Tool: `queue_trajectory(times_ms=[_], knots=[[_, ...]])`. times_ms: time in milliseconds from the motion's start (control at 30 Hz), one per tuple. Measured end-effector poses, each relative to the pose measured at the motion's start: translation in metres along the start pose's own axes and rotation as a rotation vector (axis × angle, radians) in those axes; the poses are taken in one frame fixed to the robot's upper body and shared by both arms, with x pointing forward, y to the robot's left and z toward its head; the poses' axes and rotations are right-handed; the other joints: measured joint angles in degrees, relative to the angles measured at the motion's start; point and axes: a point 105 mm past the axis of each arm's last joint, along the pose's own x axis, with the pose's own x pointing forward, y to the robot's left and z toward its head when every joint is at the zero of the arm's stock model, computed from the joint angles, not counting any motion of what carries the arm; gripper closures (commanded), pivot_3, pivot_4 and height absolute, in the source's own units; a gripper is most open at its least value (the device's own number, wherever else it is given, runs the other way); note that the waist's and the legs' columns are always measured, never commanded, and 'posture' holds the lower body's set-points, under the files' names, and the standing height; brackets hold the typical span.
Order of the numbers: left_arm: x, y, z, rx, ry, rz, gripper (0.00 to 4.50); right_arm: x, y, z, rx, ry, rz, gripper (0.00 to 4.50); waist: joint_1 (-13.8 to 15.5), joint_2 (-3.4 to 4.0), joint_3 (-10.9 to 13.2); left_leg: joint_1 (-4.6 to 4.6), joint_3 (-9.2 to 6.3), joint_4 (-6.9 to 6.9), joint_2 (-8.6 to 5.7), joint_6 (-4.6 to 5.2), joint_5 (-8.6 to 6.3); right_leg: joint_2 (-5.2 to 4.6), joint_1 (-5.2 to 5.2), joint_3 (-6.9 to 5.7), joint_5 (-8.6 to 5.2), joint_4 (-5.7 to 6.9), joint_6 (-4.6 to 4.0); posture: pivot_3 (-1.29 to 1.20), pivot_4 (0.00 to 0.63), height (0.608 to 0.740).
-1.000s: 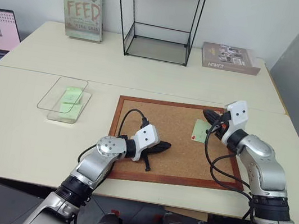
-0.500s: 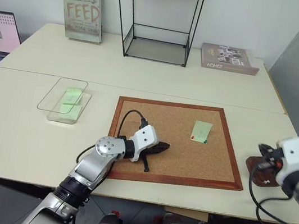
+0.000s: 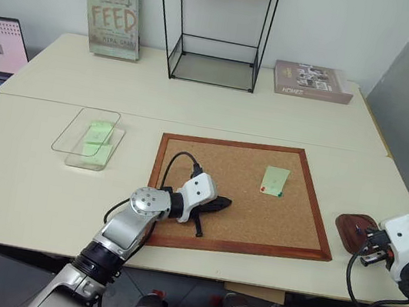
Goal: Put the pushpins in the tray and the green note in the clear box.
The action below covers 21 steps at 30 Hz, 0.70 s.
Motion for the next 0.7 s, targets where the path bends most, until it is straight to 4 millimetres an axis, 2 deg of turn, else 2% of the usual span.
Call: queue_trajectory(times_ms=[167,333,400,467,533,633,700], knots=[[0.0,0.0,0.0,-0.001,-0.001,0.004,4.5,0.003,0.0,-0.008,0.024,0.038,0.004,2.83,0.0,0.0,0.0,-0.01,0.0,0.0,0.0,0.0,0.0,0.0,0.0,0.0,0.0,-0.02,0.0,0.0,0.15,0.74],[-0.001,-0.001,0.0,-0.002,-0.002,0.009,4.5,0.003,-0.001,-0.009,0.032,0.046,0.004,1.82,0.0,-0.01,0.0,-0.01,0.0,-0.04,0.0,-0.01,-0.01,0.0,-0.02,0.0,0.0,-0.03,0.0,0.0,0.15,0.74],[-0.001,-0.001,0.0,-0.002,-0.002,0.009,4.5,0.003,-0.003,-0.003,0.038,0.026,0.001,1.5,0.0,0.0,0.0,-0.01,0.01,-0.05,0.0,-0.01,-0.01,0.0,-0.03,0.0,-0.01,-0.04,0.0,0.0,0.15,0.74],[-0.001,-0.001,0.0,-0.002,-0.003,0.01,4.5,0.001,-0.009,0.013,0.062,-0.042,-0.005,1.09,-0.03,0.01,0.0,-0.03,0.02,-0.05,0.0,-0.01,-0.01,0.0,-0.05,0.01,-0.01,-0.04,0.0,0.0,0.15,0.74],[-0.001,-0.001,0.0,-0.002,-0.003,0.011,4.5,-0.003,-0.011,0.034,0.071,-0.127,-0.002,1.09,-0.02,-0.02,0.02,-0.03,-0.02,-0.06,0.0,-0.01,-0.01,0.0,-0.04,-0.04,-0.01,-0.04,0.0,0.0,0.15,0.74],[0.0,-0.001,0.0,-0.005,-0.003,0.011,4.5,0.001,-0.006,0.054,0.156,-0.229,0.012,1.09,-0.02,-0.12,0.05,-0.03,-0.05,-0.07,0.02,-0.01,-0.01,0.0,-0.03,-0.07,-0.01,-0.09,-0.01,0.0,0.15,0.74],[0.001,-0.001,0.001,-0.007,-0.007,0.009,4.5,0.01,0.011,0.06,0.243,-0.268,0.072,1.09,0.05,-0.1,0.04,-0.08,-0.05,-0.06,0.01,-0.02,-0.01,-0.01,-0.04,-0.05,-0.01,-0.12,0.0,0.0,0.15,0.74]])
